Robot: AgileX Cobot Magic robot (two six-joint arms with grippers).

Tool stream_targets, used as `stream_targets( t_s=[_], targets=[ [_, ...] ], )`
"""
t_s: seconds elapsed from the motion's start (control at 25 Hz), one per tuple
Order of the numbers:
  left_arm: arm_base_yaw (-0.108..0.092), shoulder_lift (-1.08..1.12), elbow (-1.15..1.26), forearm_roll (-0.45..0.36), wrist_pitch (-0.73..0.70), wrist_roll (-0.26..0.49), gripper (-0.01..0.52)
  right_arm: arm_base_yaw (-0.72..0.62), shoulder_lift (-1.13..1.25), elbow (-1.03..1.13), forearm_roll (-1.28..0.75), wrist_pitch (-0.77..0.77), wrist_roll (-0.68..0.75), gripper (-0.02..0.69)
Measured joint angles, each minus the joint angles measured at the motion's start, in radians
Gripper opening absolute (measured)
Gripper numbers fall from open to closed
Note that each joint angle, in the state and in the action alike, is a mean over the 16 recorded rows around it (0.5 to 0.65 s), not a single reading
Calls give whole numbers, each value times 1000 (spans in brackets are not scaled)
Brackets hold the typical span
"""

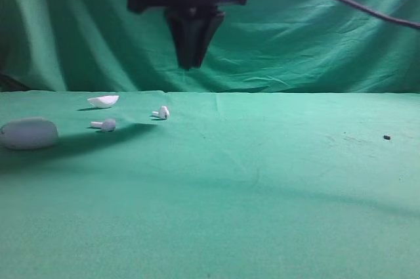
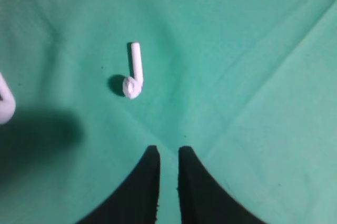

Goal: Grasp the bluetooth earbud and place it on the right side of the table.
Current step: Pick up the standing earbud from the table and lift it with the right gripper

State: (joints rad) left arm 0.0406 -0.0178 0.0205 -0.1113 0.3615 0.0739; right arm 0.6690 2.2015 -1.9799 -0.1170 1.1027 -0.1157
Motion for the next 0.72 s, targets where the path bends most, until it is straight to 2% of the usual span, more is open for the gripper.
stream_targets(
  t_s=[0.4,0.52,0.72],
  targets=[
    [0,0,0,0,0,0,0,25,165,-164,15,13,94,384],
    [0,0,0,0,0,0,0,25,186,-170,31,-12,105,415],
    [0,0,0,0,0,0,0,26,211,-172,43,-57,129,427]
  ],
)
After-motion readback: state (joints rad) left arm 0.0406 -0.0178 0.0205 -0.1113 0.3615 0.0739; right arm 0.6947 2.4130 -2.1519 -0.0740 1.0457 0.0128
